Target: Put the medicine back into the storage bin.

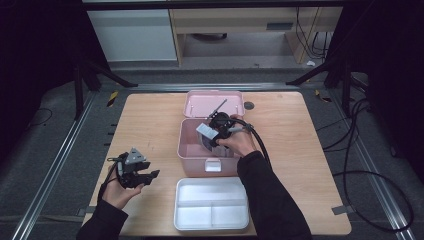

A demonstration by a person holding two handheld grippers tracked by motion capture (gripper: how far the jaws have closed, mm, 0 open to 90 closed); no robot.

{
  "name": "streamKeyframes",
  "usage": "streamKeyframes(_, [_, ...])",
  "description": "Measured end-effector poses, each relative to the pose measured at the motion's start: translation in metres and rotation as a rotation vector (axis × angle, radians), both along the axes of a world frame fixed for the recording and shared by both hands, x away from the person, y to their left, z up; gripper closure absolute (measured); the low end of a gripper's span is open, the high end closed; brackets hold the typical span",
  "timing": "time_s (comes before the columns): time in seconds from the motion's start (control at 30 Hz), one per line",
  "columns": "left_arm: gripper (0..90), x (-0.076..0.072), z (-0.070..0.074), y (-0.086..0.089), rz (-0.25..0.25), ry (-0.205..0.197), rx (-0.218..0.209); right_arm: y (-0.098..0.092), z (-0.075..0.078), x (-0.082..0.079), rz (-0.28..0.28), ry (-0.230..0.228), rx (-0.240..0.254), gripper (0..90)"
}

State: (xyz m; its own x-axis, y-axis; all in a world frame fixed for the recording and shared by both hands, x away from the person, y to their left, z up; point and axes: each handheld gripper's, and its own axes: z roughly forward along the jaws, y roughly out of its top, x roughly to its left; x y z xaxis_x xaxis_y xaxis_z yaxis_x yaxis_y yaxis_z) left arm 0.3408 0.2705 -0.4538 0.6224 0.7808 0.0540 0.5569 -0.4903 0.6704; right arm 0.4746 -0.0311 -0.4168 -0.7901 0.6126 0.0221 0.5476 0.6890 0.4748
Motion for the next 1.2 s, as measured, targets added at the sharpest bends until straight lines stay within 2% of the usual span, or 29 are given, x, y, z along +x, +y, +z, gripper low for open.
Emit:
streamKeyframes(0.17, [51.6,-0.001,0.0,-0.001,-0.014,-0.001,0.005,-0.002,0.008,-0.004,0.0,-0.034,0.034,50.4])
streamKeyframes(0.37, [51.5,-0.005,0.007,-0.006,-0.071,-0.013,0.004,-0.018,0.042,-0.019,0.012,-0.135,0.12,48.5])
streamKeyframes(0.53, [51.2,-0.01,0.014,-0.015,-0.139,-0.028,0.01,-0.04,0.071,-0.043,0.039,-0.205,0.166,48.0])
streamKeyframes(0.67, [51.7,-0.016,0.019,-0.027,-0.209,-0.028,0.02,-0.062,0.085,-0.072,0.072,-0.254,0.162,49.8])
streamKeyframes(0.77, [52.2,-0.022,0.021,-0.038,-0.267,-0.031,0.035,-0.075,0.086,-0.091,0.092,-0.253,0.182,50.2])
streamKeyframes(0.87, [53.8,-0.028,0.022,-0.05,-0.317,-0.024,0.056,-0.088,0.081,-0.11,0.113,-0.253,0.177,50.2])
streamKeyframes(1.0, [57.0,-0.034,0.02,-0.063,-0.377,0.002,0.089,-0.103,0.065,-0.128,0.117,-0.245,0.151,48.7])
streamKeyframes(1.2, [63.8,-0.04,0.014,-0.077,-0.456,0.056,0.123,-0.11,0.037,-0.146,0.154,-0.206,0.114,48.9])
